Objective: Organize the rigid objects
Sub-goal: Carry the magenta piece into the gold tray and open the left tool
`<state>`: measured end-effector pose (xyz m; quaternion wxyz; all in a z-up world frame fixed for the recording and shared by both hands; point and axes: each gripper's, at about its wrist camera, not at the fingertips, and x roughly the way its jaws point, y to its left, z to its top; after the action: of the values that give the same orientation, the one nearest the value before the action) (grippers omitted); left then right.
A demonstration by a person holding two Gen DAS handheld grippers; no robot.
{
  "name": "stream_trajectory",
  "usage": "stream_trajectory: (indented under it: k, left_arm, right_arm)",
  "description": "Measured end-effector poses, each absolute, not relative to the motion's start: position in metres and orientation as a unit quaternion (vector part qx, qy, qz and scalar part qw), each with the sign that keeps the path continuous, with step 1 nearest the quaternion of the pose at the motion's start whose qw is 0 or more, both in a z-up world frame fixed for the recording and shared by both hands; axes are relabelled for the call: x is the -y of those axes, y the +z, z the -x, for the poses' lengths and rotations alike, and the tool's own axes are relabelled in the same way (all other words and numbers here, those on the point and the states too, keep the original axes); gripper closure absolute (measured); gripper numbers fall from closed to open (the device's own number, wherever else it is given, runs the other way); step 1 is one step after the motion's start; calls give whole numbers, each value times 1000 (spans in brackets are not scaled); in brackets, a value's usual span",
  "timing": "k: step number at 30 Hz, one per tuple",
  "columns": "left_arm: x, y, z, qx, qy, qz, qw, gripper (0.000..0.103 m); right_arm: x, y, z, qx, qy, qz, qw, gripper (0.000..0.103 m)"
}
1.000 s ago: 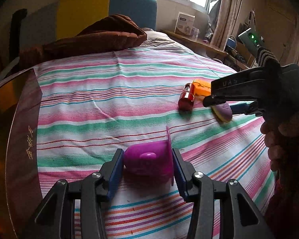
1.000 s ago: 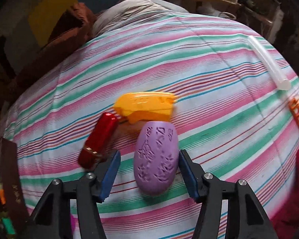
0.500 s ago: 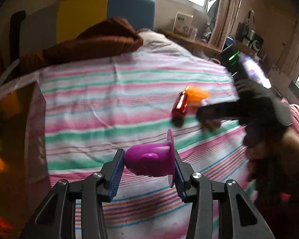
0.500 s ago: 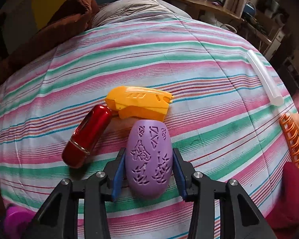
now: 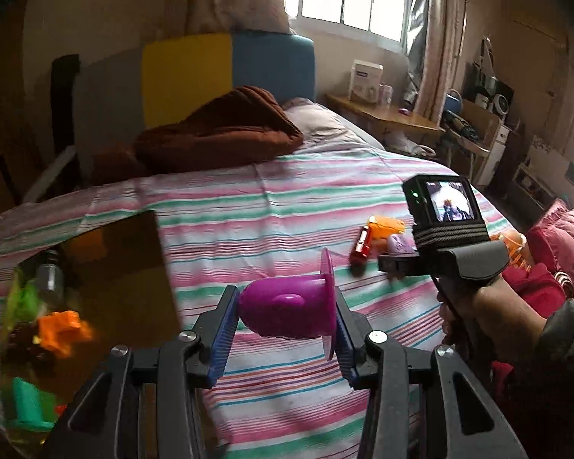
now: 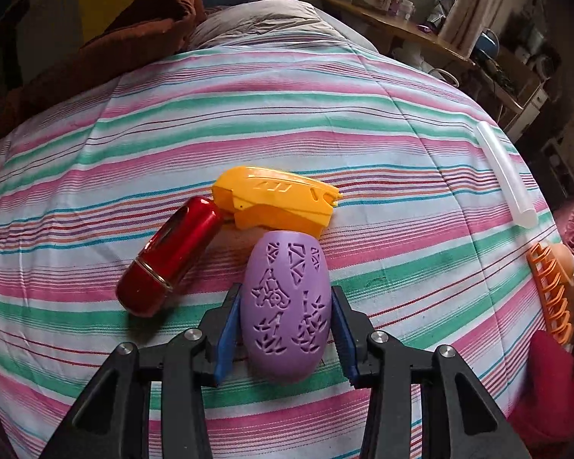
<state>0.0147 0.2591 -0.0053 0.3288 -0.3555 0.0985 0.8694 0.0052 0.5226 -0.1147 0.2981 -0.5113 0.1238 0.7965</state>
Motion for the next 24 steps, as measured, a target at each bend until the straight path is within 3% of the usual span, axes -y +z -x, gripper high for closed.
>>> stream_trajectory:
  k: [14,24]
  left_arm:
    - [-192,0,-2,-70,887,364,274,57]
    - [-110,-28,27,-21,884,415,214,57]
  right_arm:
    - [-515,-115,-5,-103,801,506,302,59]
    - [-511,-115,-4,-84,803,507,302,59]
